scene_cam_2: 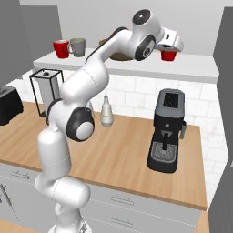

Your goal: Gather all objects into one cabinet and sort the glasses and bowls to opposite sides.

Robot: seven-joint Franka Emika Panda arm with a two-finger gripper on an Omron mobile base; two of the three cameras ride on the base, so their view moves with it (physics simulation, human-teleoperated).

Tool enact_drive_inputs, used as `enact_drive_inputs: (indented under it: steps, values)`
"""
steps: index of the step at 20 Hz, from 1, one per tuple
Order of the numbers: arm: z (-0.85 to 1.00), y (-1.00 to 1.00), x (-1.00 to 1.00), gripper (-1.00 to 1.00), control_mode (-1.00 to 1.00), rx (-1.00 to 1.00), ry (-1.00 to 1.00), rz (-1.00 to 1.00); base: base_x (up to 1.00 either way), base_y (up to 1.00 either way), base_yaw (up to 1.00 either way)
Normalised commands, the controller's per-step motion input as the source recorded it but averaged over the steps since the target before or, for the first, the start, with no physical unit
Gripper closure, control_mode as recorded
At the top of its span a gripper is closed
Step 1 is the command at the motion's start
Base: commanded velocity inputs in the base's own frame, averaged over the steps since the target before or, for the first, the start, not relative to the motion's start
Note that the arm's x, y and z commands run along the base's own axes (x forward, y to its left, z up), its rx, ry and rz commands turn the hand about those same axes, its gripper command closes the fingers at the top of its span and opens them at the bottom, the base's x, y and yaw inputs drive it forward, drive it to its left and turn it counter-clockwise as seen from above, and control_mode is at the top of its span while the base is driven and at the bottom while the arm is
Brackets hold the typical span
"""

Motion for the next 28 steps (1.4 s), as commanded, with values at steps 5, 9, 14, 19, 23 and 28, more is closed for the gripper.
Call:
enact_drive_inputs:
  steps: [5, 9, 14, 19, 23, 28]
  values:
    - [-0.11, 0.14, -0.05, 1.0, -1.0, -0.1, -0.28, 0.0, 0.0, 0.0, 0.0]
    - [0.02, 0.05, -0.39, 1.0, -1.0, -0.06, -0.21, 0.0, 0.0, 0.0, 0.0]
    - [0.28, 0.06, -0.56, 1.0, -1.0, -0.04, -0.14, 0.0, 0.0, 0.0, 0.0]
    - [0.52, 0.19, -0.58, 1.0, -1.0, 0.0, -0.03, 0.0, 0.0, 0.0, 0.0]
    - [0.58, 0.21, -0.57, 1.0, -1.0, 0.0, 0.02, 0.01, 0.0, 0.0, 0.0]
    - [0.17, 0.38, -0.63, 1.0, -1.0, 0.05, 0.14, 0.07, 0.0, 0.0, 0.0]
